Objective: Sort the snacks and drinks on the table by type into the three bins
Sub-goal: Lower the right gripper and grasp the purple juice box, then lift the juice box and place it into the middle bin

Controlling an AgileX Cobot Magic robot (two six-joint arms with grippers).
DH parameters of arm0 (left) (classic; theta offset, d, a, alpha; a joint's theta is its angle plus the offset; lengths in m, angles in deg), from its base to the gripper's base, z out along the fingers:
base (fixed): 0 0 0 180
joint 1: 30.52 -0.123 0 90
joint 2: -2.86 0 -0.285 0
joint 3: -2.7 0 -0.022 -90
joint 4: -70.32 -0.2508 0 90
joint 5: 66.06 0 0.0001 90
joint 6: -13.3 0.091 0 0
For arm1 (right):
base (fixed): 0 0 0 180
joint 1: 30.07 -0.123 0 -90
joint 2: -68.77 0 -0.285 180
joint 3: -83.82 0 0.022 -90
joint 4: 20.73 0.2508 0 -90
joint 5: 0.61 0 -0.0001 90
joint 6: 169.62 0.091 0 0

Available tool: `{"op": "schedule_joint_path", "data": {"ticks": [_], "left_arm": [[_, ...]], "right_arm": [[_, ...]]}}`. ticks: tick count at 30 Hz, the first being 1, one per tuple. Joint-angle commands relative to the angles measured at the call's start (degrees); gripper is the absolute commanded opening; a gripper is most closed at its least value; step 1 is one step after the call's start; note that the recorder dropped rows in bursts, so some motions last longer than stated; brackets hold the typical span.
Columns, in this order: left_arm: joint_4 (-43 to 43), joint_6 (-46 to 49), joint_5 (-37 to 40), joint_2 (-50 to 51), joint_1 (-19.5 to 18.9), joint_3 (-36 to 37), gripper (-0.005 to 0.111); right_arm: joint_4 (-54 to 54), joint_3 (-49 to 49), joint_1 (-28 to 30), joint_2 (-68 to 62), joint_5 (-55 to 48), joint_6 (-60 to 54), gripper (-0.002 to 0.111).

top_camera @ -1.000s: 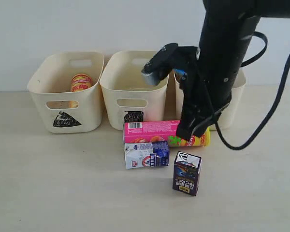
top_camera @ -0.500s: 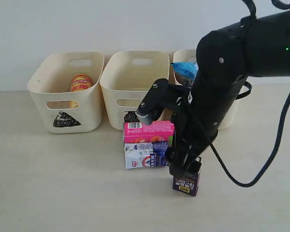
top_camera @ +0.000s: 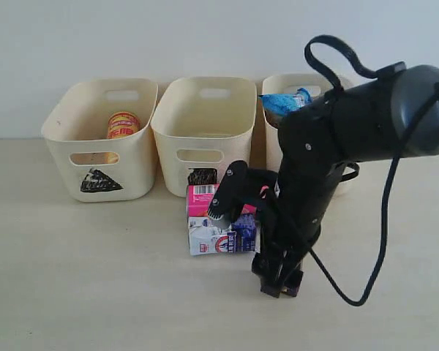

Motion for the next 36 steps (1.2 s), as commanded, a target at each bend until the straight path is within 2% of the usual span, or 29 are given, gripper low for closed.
{"op": "schedule_joint_path", "data": {"ticks": [1, 4, 12, 17, 26, 33, 36], "left_arm": [[0.5, -0.2, -0.2, -0.2, -0.3, -0.1, 0.004], [0.5, -0.2, -0.2, -0.2, -0.3, -0.1, 0.004], [0.5, -0.2, -0.2, -0.2, -0.3, -0.1, 0.004], [0.5, -0.2, -0.2, -0.2, -0.3, -0.1, 0.004], [0.5, -0.2, -0.2, -0.2, -0.3, -0.1, 0.004], [0.5, -0.2, -0.2, -0.2, -0.3, -0.1, 0.004], [0.5, -0.2, -0.2, -0.2, -0.3, -0.1, 0.004]], "right_arm": [[-0.9, -0.1, 0.0, 0.4, -0.4, -0.2, 0.043], [-0.8, -2.3, 0.0, 1.9, -3.0, -0.2, -0.001], [-0.4, -8.6, 0.0, 8.0, -5.9, 0.1, 0.001], [-0.4, -11.8, 0.0, 10.9, -1.4, -0.1, 0.001], [-0.6, -12.4, 0.0, 8.1, 28.1, 1.4, 0.001], [-0.3, -12.4, 1.8, -1.8, 53.1, 2.5, 0.001], [4.4, -12.5, 3.6, -6.2, 61.9, 2.8, 0.001]]}}
